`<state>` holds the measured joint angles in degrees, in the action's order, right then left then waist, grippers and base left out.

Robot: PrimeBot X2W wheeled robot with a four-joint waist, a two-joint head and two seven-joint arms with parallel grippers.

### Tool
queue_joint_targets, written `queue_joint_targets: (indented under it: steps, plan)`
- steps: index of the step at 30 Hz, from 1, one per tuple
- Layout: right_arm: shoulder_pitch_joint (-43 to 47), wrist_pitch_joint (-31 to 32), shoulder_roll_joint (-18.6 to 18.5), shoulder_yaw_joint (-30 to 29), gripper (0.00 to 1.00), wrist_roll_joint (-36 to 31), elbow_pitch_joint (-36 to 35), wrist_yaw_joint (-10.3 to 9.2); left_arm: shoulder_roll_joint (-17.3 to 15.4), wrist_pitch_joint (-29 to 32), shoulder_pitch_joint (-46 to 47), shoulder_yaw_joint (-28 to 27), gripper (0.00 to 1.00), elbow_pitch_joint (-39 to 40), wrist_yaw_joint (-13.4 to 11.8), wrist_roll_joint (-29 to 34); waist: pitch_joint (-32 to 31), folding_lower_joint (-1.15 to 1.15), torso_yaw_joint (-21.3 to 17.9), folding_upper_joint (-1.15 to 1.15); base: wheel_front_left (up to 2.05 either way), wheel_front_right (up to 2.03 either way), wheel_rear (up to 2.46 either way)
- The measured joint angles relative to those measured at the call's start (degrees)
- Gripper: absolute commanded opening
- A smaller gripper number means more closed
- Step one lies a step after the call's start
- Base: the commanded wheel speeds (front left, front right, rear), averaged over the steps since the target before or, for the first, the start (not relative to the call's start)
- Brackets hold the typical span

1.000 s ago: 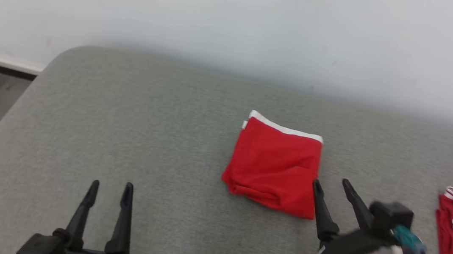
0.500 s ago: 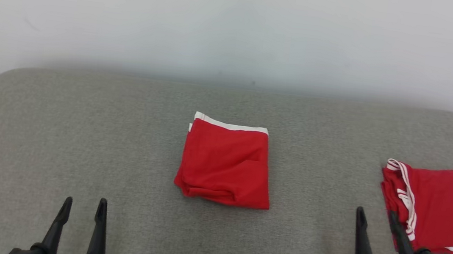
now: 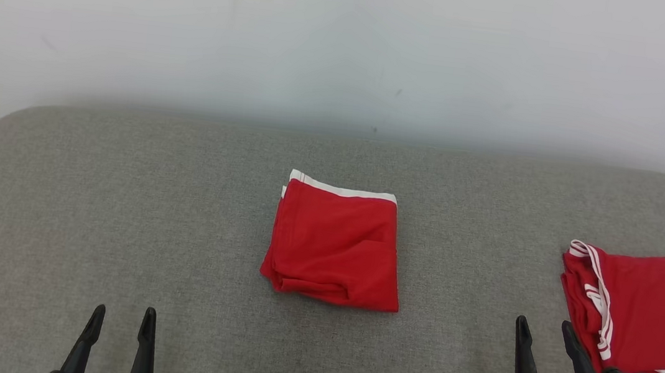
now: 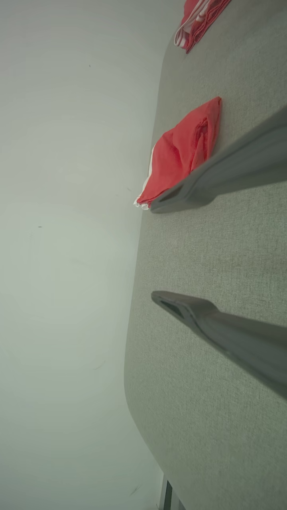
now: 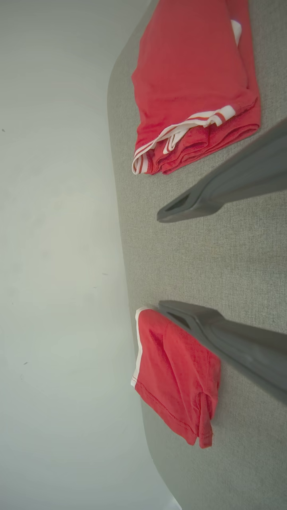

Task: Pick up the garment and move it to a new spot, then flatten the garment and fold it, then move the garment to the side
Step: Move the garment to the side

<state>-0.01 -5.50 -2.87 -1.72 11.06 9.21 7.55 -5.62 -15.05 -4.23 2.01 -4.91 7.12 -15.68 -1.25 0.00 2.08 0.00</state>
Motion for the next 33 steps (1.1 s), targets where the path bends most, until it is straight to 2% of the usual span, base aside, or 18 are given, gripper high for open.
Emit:
queue_joint_targets:
  steps: [19, 23, 26, 30, 33]
  plan:
    - [-0.1, 1.2, 0.0, 0.1, 1.0, 0.4, 0.4, 0.0, 0.4, 0.0, -0.2, 1.1, 1.0, 0.1, 0.0, 1.1, 0.7, 0.0, 1.4, 0.0, 0.0, 0.0, 0.0]
    - [-1.3, 3.8, 0.0, 1.0, 1.0, -0.1, 0.4, 0.0, 0.7, 0.0, -0.2, 1.2, 1.0, 0.1, 0.2, 1.0, 0.8, 0.0, 1.9, 0.0, 0.0, 0.0, 0.0]
    - [-5.1, 10.9, 0.0, 1.1, 1.0, 1.2, 1.9, 0.0, 0.8, 0.0, -0.2, 1.5, 1.0, 0.1, 0.3, 1.0, 1.2, 0.0, 2.2, 0.0, 0.0, 0.0, 0.0]
    - [-11.9, 25.4, 0.0, 2.1, 1.0, 1.6, 5.5, 0.0, 1.0, 0.0, 0.5, 2.6, 1.0, 0.1, 0.3, 1.0, 2.0, 0.0, 2.9, 0.0, 0.0, 0.0, 0.0]
    - [-19.0, 32.1, 0.0, 2.4, 1.0, 1.2, 9.1, 0.0, 1.2, 0.0, 1.1, 3.3, 1.0, 0.4, 0.3, 1.0, 2.7, 0.0, 3.8, 0.0, 0.0, 0.0, 0.0]
